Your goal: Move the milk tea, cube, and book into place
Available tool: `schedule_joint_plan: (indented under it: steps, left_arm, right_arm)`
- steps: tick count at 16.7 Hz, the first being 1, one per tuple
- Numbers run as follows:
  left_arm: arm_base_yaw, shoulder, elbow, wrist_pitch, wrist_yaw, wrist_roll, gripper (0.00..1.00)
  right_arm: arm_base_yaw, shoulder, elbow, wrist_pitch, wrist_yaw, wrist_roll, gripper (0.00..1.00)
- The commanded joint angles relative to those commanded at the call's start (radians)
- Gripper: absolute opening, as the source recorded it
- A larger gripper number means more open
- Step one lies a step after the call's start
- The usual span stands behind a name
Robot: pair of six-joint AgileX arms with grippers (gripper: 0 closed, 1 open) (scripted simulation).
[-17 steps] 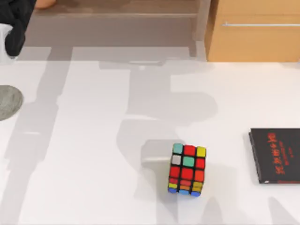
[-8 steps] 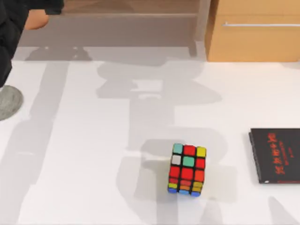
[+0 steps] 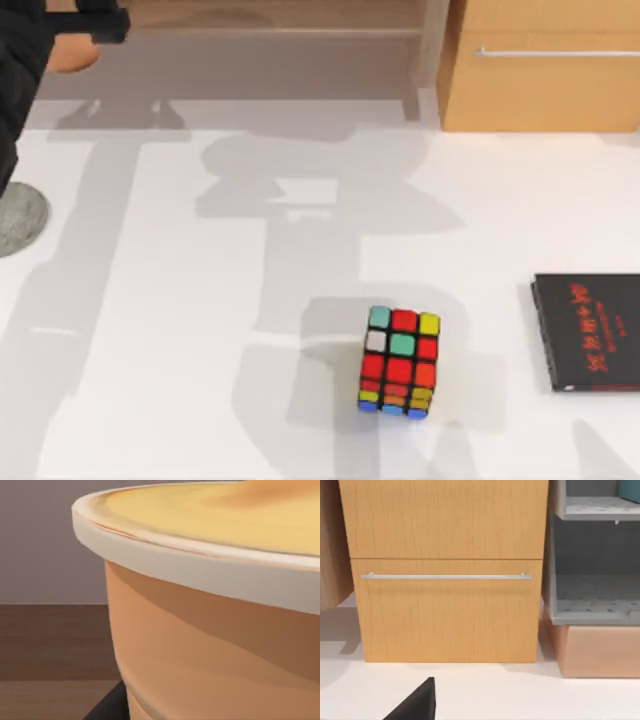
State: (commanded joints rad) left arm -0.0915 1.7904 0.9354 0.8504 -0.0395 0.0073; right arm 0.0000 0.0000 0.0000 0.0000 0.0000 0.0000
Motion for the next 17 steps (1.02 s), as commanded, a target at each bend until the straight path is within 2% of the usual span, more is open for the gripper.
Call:
schedule_joint_plan:
  steps: [11, 17]
  left_arm:
    - [0.329, 0.175, -0.354, 0.537, 0.325, 0.000, 0.00]
    - [0.346, 0.179, -0.377, 0.563, 0.344, 0.001, 0.00]
  right_arm:
    - [0.000, 0.000, 0.000, 0.000, 0.000, 0.000, 1.00]
    - [0.000, 0.000, 0.000, 0.000, 0.000, 0.000, 1.00]
